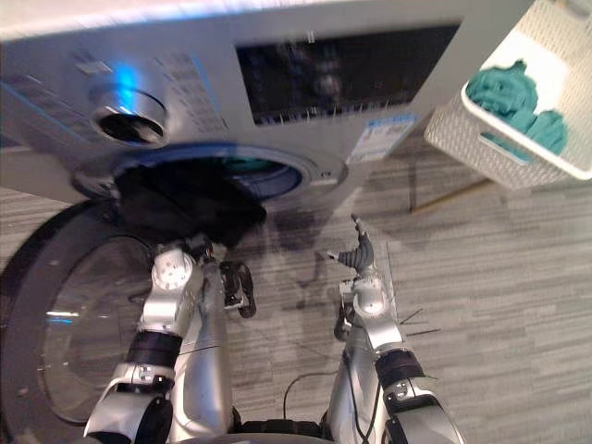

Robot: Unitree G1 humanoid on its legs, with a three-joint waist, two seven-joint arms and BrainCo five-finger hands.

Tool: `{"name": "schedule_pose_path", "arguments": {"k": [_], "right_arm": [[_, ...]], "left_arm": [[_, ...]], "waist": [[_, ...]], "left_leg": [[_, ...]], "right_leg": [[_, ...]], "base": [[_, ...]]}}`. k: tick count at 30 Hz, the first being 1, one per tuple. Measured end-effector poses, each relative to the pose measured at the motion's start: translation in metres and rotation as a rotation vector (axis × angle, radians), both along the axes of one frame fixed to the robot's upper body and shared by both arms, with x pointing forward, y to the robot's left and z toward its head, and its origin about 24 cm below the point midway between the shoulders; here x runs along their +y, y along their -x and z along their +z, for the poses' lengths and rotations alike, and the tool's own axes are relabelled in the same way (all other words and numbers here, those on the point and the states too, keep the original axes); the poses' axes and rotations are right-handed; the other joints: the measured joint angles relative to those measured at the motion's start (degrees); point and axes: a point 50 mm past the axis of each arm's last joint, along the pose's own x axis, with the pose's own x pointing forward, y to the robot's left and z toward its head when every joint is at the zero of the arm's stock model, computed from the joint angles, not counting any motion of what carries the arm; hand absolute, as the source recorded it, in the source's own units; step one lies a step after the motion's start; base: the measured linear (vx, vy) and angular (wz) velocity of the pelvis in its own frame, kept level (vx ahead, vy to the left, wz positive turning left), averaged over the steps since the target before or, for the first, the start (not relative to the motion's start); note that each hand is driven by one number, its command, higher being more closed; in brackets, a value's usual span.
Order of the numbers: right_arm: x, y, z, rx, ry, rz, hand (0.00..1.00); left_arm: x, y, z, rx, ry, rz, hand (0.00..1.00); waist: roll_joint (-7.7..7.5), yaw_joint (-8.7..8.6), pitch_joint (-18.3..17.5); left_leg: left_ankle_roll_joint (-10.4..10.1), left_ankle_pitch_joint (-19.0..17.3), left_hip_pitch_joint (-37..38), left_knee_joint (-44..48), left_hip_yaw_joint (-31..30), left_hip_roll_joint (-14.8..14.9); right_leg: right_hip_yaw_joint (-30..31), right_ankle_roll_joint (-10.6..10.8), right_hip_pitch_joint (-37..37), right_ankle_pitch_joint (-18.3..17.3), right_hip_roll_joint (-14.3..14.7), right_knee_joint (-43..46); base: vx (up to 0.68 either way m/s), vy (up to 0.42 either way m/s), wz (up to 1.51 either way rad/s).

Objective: Pick up the laundry basket with both hands and put the clothes into the washing machine.

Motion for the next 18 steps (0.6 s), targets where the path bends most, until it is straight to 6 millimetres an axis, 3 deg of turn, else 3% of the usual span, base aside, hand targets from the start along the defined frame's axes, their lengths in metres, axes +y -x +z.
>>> {"name": "schedule_pose_path", "arguments": {"k": [2, 3, 7, 14, 18], "right_arm": [[0.004, 0.005, 0.020, -0.095, -0.033, 0.006, 0.00], [0.005, 0.007, 0.023, -0.111, -0.040, 0.007, 0.00], [0.008, 0.014, 0.047, -0.236, -0.080, 0.019, 0.00], [0.008, 0.027, 0.065, -0.352, -0.116, 0.040, 0.00], [0.011, 0.031, 0.071, -0.392, -0.114, 0.069, 0.00]], "left_arm": [[0.001, -0.003, 0.038, -0.133, 0.018, 0.032, 1.00], [0.001, -0.003, 0.046, -0.158, 0.019, 0.040, 1.00], [0.007, -0.005, 0.108, -0.342, -0.032, 0.095, 1.00], [-0.012, 0.013, 0.219, -0.646, -0.355, 0.244, 1.00], [-0.023, 0.021, 0.249, -0.708, -0.491, 0.367, 1.00]], "waist": [[-0.05, -0.07, 0.0], [-0.05, -0.12, 0.0], [-0.50, -1.03, 0.3], [-1.15, -2.53, 0.6], [-2.04, -2.86, 1.1]], "left_leg": [[0.1, -0.3, -5.6, 3.9, -0.9, 0.6], [0.1, -0.3, -6.7, 4.7, -1.2, 0.7], [0.0, -0.4, -14.4, 9.6, -3.0, 0.9], [-0.5, 0.4, -23.4, 13.9, -5.5, 0.9], [-0.6, 0.4, -25.8, 15.0, -6.3, 1.0]], "right_leg": [[1.0, -0.2, -5.6, -0.8, 0.5, 4.4], [1.1, -0.2, -6.7, -1.0, 0.6, 5.3], [1.7, -1.0, -14.0, -2.5, 0.9, 11.5], [1.6, -1.8, -22.3, -3.4, 1.4, 17.0], [1.4, -2.3, -24.3, -3.7, 1.6, 18.2]], "base": [[-0.10, -0.069, -0.10], [-0.09, -0.085, -0.04], [-0.06, -0.078, 0.04], [-0.01, -0.067, 0.01], [0.04, -0.041, -0.01]]}}
